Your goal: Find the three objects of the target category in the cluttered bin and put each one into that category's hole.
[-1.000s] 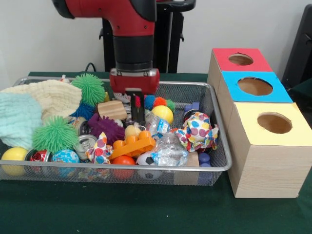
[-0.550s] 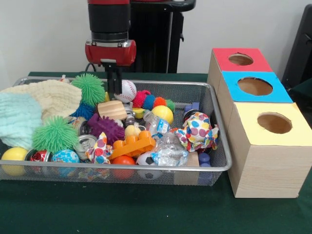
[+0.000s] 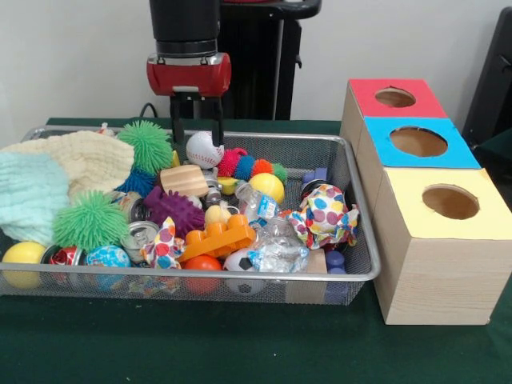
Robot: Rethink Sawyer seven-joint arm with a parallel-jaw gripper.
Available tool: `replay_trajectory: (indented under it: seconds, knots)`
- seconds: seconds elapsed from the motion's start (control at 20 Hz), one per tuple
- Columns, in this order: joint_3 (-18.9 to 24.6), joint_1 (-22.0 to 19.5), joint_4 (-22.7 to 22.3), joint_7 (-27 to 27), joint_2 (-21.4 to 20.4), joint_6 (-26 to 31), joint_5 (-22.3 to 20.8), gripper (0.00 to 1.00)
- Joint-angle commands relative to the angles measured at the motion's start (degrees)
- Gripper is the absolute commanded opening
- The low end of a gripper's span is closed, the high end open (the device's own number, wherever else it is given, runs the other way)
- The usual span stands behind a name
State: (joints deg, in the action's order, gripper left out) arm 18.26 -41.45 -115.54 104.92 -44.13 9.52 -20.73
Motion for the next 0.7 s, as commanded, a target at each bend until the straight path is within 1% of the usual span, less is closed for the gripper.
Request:
replay_trajectory:
  seconds: [0.05,0.15,0.35,0.55,0.7]
  knots:
    - [9.0,-3.5,-2.3,-0.4,4.9,-0.9,-3.4,1.00]
    - [9.1,-3.1,-2.1,-0.4,6.2,-0.9,-3.9,1.00]
    - [9.0,-2.1,-2.5,0.8,9.1,-3.6,-5.3,1.00]
    - [11.2,-3.5,-1.5,0.2,13.8,-4.6,-6.7,1.00]
    - [12.1,-4.4,-0.3,-0.2,16.5,-4.8,-8.1,1.00]
